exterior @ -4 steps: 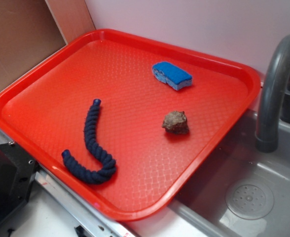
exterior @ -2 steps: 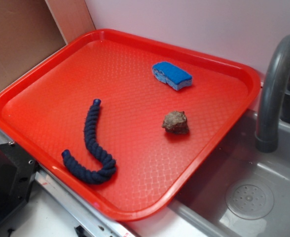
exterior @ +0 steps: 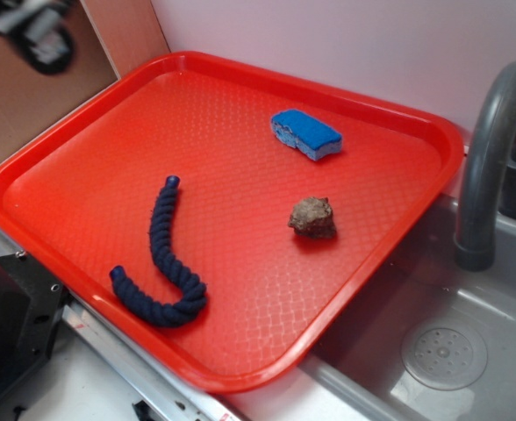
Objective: Grab the rock.
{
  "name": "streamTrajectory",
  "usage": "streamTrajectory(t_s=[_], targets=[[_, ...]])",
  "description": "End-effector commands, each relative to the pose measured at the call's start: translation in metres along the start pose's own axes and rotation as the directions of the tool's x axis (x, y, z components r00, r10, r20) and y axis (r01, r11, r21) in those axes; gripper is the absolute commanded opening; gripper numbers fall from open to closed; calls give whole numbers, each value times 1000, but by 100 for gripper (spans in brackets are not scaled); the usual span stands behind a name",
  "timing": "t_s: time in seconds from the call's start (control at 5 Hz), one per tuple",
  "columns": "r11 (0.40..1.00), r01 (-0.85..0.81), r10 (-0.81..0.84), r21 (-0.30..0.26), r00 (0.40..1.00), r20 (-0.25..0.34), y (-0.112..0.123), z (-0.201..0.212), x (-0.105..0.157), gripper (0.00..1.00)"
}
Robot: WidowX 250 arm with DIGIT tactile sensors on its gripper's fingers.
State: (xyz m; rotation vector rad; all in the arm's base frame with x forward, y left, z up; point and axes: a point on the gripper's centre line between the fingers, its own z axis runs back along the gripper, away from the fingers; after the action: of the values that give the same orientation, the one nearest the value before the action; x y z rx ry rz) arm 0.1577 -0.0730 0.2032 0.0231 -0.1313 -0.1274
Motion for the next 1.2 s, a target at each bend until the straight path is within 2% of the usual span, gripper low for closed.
streamTrajectory(t_s=[0.0,0.2,0.4,0.6,0.8,1.0], targets=[[998,52,-54,36,998,44,-28,-54,45,100],[997,70,-72,36,997,40,-36,-83,63,100],[995,93,-94,25,996,12,-46,-106,71,100],[988,154,-155,-28,988,-10,-61,-119,73,100],[969,242,-244,-41,969,-44,-74,-134,69,100],[961,277,-276,-2,960,-44,-80,-149,72,100]])
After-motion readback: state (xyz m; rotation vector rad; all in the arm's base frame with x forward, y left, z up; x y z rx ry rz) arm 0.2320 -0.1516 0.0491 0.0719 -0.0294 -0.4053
